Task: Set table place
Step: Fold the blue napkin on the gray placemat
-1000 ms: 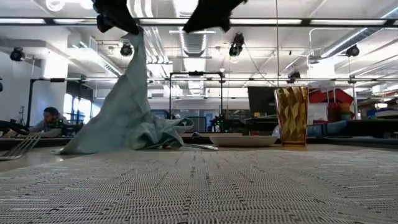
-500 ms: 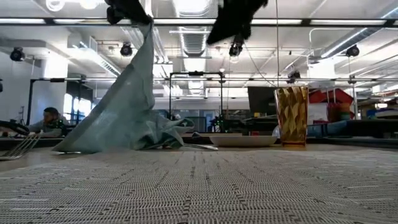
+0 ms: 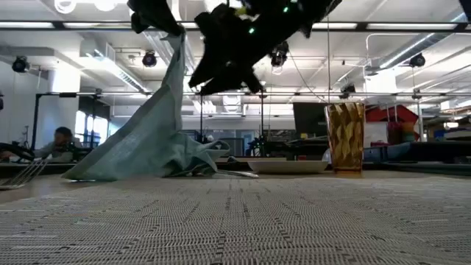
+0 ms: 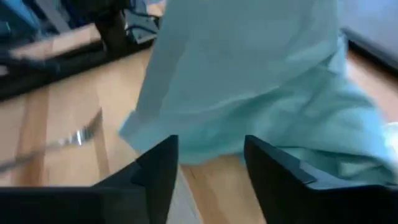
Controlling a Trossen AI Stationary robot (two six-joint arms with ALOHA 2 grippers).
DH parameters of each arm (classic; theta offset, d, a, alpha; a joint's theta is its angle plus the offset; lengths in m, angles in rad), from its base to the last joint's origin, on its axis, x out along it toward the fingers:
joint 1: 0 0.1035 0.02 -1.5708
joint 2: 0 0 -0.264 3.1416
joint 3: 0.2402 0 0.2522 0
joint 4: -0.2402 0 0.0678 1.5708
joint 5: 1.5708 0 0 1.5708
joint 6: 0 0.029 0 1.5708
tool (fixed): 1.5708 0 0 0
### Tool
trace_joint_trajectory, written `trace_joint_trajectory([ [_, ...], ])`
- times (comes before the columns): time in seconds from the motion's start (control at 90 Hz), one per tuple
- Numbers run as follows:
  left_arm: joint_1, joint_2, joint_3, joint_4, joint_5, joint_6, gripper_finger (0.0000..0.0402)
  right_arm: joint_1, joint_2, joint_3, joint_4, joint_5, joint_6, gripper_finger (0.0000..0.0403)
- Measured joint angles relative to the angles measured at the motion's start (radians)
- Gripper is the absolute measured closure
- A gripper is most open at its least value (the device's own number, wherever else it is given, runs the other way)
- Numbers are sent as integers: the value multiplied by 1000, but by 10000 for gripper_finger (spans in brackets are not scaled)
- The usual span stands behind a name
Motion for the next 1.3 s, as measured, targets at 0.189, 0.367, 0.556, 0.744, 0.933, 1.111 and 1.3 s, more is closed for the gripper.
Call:
trace_joint_trajectory([
  [0.189, 0, 0, 0, 0, 0, 4, 402, 2, 114, 0, 261, -60, 97, 178],
  [0.367, 0, 0, 0, 0, 1, 17, 402, 7, 181, 0, 344, -29, 166, 158],
  [0.556, 0, 0, 0, 1, 3, 18, 402, 25, 242, 0, 476, 59, 277, 145],
  [0.744, 0, 0, 0, 4, 2, 18, 402, 52, 299, 0, 615, 81, 392, 137],
  [0.933, 0, 0, 0, 18, 2, 18, 402, 90, 321, 27, 622, 115, 399, 141],
  [1.111, 0, 0, 0, 52, 1, 33, 402, 89, 352, 98, 624, 188, 325, 153],
  [1.3, -1, 10, 0, 112, 2, 47, 402, 60, 379, 144, 605, 152, 265, 171],
])
